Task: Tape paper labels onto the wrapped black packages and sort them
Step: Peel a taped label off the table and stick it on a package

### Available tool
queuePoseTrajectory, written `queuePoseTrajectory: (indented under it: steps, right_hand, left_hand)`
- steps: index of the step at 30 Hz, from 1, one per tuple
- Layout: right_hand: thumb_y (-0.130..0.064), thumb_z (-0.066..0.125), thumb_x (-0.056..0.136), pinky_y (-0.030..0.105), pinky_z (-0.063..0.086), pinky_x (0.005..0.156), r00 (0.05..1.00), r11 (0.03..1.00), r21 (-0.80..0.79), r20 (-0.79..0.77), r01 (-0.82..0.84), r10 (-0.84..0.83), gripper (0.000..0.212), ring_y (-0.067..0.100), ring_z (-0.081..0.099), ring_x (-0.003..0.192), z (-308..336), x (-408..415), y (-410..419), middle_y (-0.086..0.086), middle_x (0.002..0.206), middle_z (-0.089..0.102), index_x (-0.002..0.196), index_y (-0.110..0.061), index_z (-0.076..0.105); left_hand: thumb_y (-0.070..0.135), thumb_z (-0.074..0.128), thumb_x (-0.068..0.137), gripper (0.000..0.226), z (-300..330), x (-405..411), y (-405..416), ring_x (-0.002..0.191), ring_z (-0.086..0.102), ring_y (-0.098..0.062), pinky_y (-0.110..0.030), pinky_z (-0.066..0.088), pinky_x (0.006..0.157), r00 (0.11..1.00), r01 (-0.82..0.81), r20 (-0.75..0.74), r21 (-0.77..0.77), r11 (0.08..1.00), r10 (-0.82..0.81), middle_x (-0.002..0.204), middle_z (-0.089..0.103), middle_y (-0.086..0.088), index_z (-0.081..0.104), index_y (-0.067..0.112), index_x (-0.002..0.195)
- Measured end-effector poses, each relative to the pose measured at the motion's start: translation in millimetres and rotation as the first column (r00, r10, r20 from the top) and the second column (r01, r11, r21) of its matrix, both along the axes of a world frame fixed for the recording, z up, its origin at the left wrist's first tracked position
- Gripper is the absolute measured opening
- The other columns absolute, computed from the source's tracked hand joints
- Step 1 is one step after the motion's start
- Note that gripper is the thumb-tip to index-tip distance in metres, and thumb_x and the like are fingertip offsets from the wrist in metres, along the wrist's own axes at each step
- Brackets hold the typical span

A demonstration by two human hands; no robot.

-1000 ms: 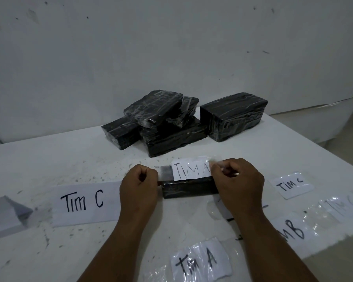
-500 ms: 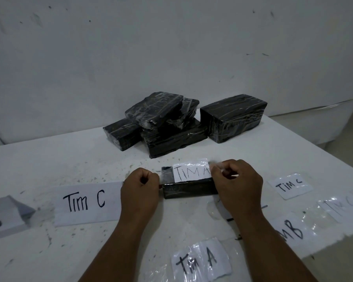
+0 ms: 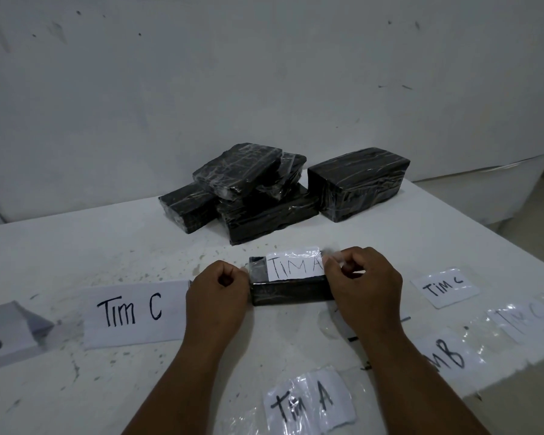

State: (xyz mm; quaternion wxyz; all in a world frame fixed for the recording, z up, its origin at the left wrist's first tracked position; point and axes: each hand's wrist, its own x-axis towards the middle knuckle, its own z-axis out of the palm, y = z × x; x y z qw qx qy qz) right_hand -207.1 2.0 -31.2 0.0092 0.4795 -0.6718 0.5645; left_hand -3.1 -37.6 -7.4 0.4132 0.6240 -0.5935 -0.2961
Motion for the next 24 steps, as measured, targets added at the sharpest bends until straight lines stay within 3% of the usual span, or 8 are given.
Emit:
queuePoseTrajectory:
  steps: [8,10,13,17,19,21,24]
  right_hand:
    - [-0.016,0.081,0.081,0.004,0.039,0.064,1.000,1.000,-0.008,-0.010,0.011,-0.011,0.020,0.008,0.060,0.068,0,0,-1,-0.006,0.068,0.061,0.069,-0.018,0.065]
    - [-0.016,0.081,0.081,0.004,0.039,0.065,1.000,1.000,-0.008,-0.006,0.007,-0.007,0.019,0.006,0.060,0.068,0,0,-1,-0.006,0.069,0.061,0.069,-0.018,0.066]
    - [-0.016,0.081,0.081,0.004,0.039,0.064,1.000,1.000,-0.007,0.003,0.006,-0.006,0.019,0.005,0.059,0.069,0,1,0,-0.008,0.069,0.061,0.070,-0.019,0.066]
    - [-0.016,0.081,0.080,0.003,0.039,0.065,1.000,1.000,-0.004,0.014,0.013,-0.013,0.018,0.005,0.060,0.069,0,1,0,-0.007,0.069,0.062,0.070,-0.018,0.066]
    - [-0.016,0.082,0.080,0.003,0.039,0.065,1.000,1.000,-0.005,0.013,0.016,-0.016,0.019,0.004,0.060,0.068,0,1,0,-0.008,0.069,0.062,0.070,-0.019,0.066]
    - [-0.016,0.082,0.080,0.002,0.038,0.065,1.000,1.000,-0.004,0.011,0.019,-0.019,0.020,0.003,0.059,0.068,1,1,0,-0.009,0.069,0.061,0.069,-0.020,0.065]
    - [-0.017,0.082,0.081,0.001,0.039,0.066,1.000,1.000,0.001,0.015,0.017,-0.017,0.019,0.003,0.060,0.069,1,2,1,-0.008,0.070,0.062,0.070,-0.019,0.066]
  left_hand:
    - [0.027,0.065,0.094,0.019,0,-2,0,0.076,0.065,-0.015,-0.027,0.043,0.062,0.998,-0.033,-0.053,0.025,0.999,0.034,0.075,0.071,0.001,0.068,0.017,0.077]
    - [0.032,0.067,0.093,0.008,-2,0,-2,0.078,0.067,-0.015,-0.029,0.047,0.065,0.996,-0.032,-0.080,0.026,0.999,0.034,0.078,0.072,0.002,0.067,0.025,0.090]
    - [0.039,0.071,0.092,0.026,-3,3,-3,0.078,0.068,-0.014,-0.027,0.046,0.064,0.994,-0.016,-0.108,0.032,0.999,0.020,0.079,0.072,-0.001,0.055,0.035,0.112]
    - [0.022,0.070,0.095,0.012,-6,2,-5,0.067,0.065,-0.010,-0.021,0.041,0.058,0.999,0.019,-0.045,-0.011,1.000,-0.020,0.072,0.070,0.000,0.062,0.029,0.100]
    - [0.007,0.063,0.094,0.021,-9,1,-4,0.064,0.062,-0.009,-0.016,0.042,0.055,0.999,0.045,0.012,-0.043,0.998,-0.044,0.071,0.069,0.003,0.066,0.028,0.095]
    - [0.002,0.058,0.095,0.025,-12,-1,-3,0.067,0.061,-0.009,-0.010,0.042,0.054,0.997,0.063,0.048,-0.067,0.996,-0.060,0.072,0.068,0.003,0.065,0.026,0.100]
    - [0.003,0.053,0.100,0.023,-11,-9,3,0.083,0.061,-0.012,-0.011,0.041,0.060,0.999,0.035,0.041,-0.152,0.988,-0.029,0.092,0.064,0.004,0.059,0.023,0.110]
